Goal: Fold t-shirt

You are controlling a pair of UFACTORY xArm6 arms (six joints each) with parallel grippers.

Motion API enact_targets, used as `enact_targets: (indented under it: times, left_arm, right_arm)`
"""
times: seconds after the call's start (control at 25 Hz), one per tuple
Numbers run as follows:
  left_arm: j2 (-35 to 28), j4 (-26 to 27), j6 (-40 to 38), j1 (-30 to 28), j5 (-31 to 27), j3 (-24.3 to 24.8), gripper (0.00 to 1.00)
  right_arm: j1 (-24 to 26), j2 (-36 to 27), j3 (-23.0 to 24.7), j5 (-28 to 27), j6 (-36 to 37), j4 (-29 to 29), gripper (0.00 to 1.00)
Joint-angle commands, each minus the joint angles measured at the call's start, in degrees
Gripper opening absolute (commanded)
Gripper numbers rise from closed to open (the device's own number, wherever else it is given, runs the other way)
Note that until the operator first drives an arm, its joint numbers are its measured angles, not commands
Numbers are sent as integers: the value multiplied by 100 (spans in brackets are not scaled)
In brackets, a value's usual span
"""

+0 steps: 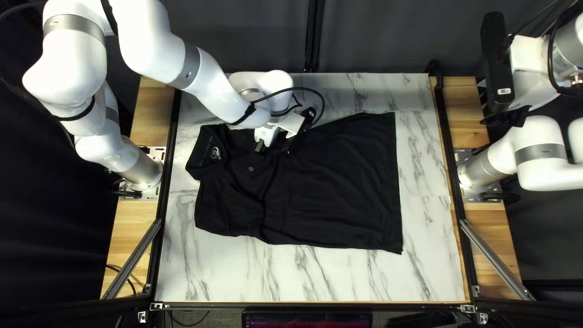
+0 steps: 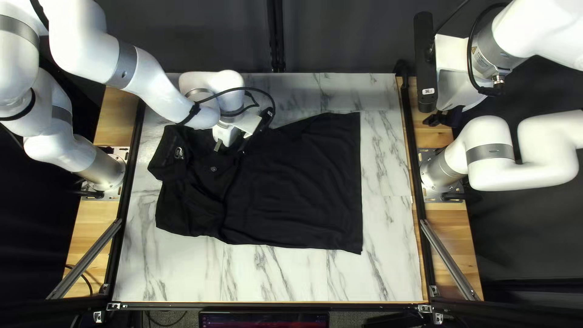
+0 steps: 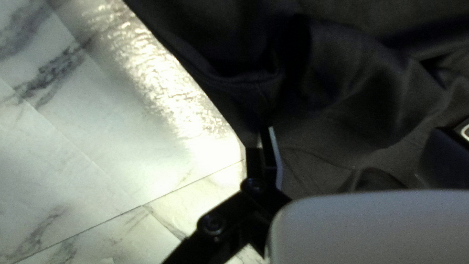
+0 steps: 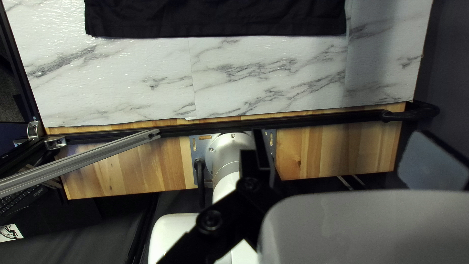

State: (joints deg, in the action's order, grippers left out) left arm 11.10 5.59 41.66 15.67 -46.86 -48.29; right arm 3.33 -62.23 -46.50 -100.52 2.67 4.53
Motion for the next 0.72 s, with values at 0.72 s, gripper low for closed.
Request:
enact_targets:
  times: [0.72]
  left_arm:
    - [137,92,38,-169,6,-89,100]
  right_arm:
    - [0,0,0,0,0,0,100]
